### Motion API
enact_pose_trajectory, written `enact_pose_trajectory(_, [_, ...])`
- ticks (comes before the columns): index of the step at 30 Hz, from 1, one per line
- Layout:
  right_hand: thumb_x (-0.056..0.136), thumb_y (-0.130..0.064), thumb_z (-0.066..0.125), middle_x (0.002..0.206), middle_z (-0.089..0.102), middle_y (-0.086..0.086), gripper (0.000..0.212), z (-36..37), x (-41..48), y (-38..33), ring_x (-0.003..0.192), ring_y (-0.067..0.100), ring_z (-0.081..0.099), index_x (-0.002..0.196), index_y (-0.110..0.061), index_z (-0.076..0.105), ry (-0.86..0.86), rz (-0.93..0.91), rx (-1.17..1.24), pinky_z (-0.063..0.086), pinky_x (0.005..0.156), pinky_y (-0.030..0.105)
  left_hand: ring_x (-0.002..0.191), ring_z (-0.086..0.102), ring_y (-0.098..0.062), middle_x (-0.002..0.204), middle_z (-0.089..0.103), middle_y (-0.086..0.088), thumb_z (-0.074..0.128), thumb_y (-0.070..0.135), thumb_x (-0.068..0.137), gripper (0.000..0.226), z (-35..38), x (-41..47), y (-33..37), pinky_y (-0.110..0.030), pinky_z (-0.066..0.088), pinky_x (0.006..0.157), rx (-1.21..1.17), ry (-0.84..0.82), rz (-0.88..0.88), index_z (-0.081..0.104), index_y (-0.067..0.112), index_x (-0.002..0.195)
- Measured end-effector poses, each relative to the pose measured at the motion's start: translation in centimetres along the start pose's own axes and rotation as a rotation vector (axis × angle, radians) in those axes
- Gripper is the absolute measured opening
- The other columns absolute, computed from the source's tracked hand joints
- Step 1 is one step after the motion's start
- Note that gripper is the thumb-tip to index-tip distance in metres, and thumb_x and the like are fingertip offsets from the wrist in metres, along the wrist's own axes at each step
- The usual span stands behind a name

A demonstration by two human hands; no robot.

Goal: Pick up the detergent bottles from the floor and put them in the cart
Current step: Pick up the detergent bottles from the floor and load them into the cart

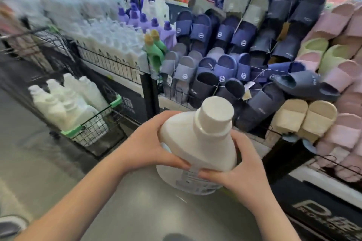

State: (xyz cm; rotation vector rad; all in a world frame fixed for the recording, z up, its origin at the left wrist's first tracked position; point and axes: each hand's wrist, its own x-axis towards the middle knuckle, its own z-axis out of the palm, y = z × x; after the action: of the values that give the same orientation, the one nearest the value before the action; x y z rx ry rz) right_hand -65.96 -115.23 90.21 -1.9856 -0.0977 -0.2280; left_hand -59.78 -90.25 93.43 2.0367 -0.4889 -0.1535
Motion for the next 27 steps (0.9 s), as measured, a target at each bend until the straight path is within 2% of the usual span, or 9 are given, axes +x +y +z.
enact_pose_trajectory(4, [0.036, -0.052, 0.103, 0.125, 0.062, -0.028, 0.097, 5.9, 4.5, -2.0, 0.117, -0.007, 0.057, 0.12, -0.063, 0.056, -0.09, -0.033, 0.043, 0.049, 0.093, 0.028, 0.122, 0.06, 0.01, 0.128, 0.066, 0.031, 0.107, 0.028, 0.05, 0.098, -6.3, -0.6, -2.6, -0.011, 0.047, 0.096, 0.032, 0.075, -0.04, 0.059, 0.05, 0.133])
enact_pose_trajectory(8, [0.042, -0.051, 0.103, 0.123, 0.059, -0.033, 0.093, 10.9, 9.0, -3.9, 0.116, -0.012, 0.055, 0.121, -0.06, 0.056, -0.209, -0.109, 0.069, 0.045, 0.089, 0.019, 0.12, 0.056, 0.017, 0.126, 0.062, 0.04, 0.105, 0.037, 0.046, 0.094, -11.7, -1.4, -4.3, -0.002, 0.042, 0.093, 0.068, 0.195, -0.077, 0.057, 0.069, 0.12])
enact_pose_trajectory(12, [0.038, -0.056, 0.099, 0.121, 0.059, -0.034, 0.09, 16.0, 13.4, -5.4, 0.115, -0.012, 0.055, 0.118, -0.062, 0.056, -0.302, -0.151, 0.121, 0.046, 0.09, 0.022, 0.119, 0.056, 0.018, 0.123, 0.063, 0.039, 0.107, 0.028, 0.051, 0.095, -16.3, -2.0, -6.6, -0.002, 0.041, 0.093, 0.09, 0.284, -0.144, 0.056, 0.057, 0.126])
enact_pose_trajectory(15, [0.039, -0.062, 0.095, 0.122, 0.061, -0.031, 0.086, 19.8, 16.7, -6.4, 0.115, -0.009, 0.057, 0.117, -0.061, 0.057, -0.368, -0.192, 0.147, 0.05, 0.09, 0.026, 0.118, 0.056, 0.018, 0.122, 0.062, 0.043, 0.106, 0.03, 0.051, 0.094, -19.5, -1.8, -8.7, -0.002, 0.041, 0.093, 0.112, 0.351, -0.187, 0.054, 0.06, 0.124])
enact_pose_trajectory(17, [0.041, -0.062, 0.094, 0.123, 0.062, -0.029, 0.087, 22.4, 19.0, -6.9, 0.115, -0.009, 0.058, 0.12, -0.057, 0.058, -0.405, -0.214, 0.171, 0.049, 0.088, 0.024, 0.119, 0.056, 0.02, 0.122, 0.061, 0.043, 0.106, 0.032, 0.051, 0.095, -21.8, -1.4, -10.3, -0.002, 0.041, 0.092, 0.127, 0.398, -0.211, 0.053, 0.061, 0.123])
enact_pose_trajectory(20, [0.041, -0.061, 0.094, 0.125, 0.062, -0.026, 0.09, 26.1, 22.6, -7.6, 0.114, -0.009, 0.058, 0.123, -0.053, 0.058, -0.46, -0.229, 0.195, 0.048, 0.086, 0.02, 0.124, 0.058, 0.011, 0.129, 0.064, 0.031, 0.105, 0.046, 0.046, 0.104, -25.1, -0.5, -12.8, -0.013, 0.045, 0.101, 0.147, 0.45, -0.254, 0.055, 0.052, 0.137])
enact_pose_trajectory(22, [0.04, -0.061, 0.095, 0.123, 0.063, -0.026, 0.088, 28.7, 25.2, -8.0, 0.113, -0.009, 0.059, 0.12, -0.054, 0.059, -0.476, -0.234, 0.211, 0.049, 0.085, 0.02, 0.125, 0.057, 0.011, 0.132, 0.064, 0.029, 0.106, 0.043, 0.047, 0.11, -27.5, 0.5, -14.2, -0.015, 0.046, 0.103, 0.138, 0.476, -0.274, 0.054, 0.044, 0.144])
enact_pose_trajectory(24, [0.039, -0.061, 0.095, 0.121, 0.063, -0.028, 0.088, 31.1, 28.1, -8.4, 0.112, -0.009, 0.059, 0.119, -0.055, 0.058, -0.491, -0.236, 0.21, 0.049, 0.085, 0.021, 0.122, 0.054, 0.017, 0.127, 0.062, 0.036, 0.107, 0.035, 0.051, 0.104, -30.0, 2.1, -15.6, -0.007, 0.043, 0.099, 0.15, 0.479, -0.291, 0.054, 0.053, 0.138])
enact_pose_trajectory(27, [0.038, -0.062, 0.095, 0.119, 0.061, -0.032, 0.088, 34.3, 32.5, -8.9, 0.111, -0.011, 0.058, 0.117, -0.057, 0.058, -0.503, -0.229, 0.221, 0.048, 0.085, 0.023, 0.117, 0.056, 0.02, 0.121, 0.06, 0.043, 0.106, 0.035, 0.053, 0.092, -33.8, 4.7, -17.5, -0.001, 0.042, 0.091, 0.174, 0.482, -0.315, 0.051, 0.077, 0.113])
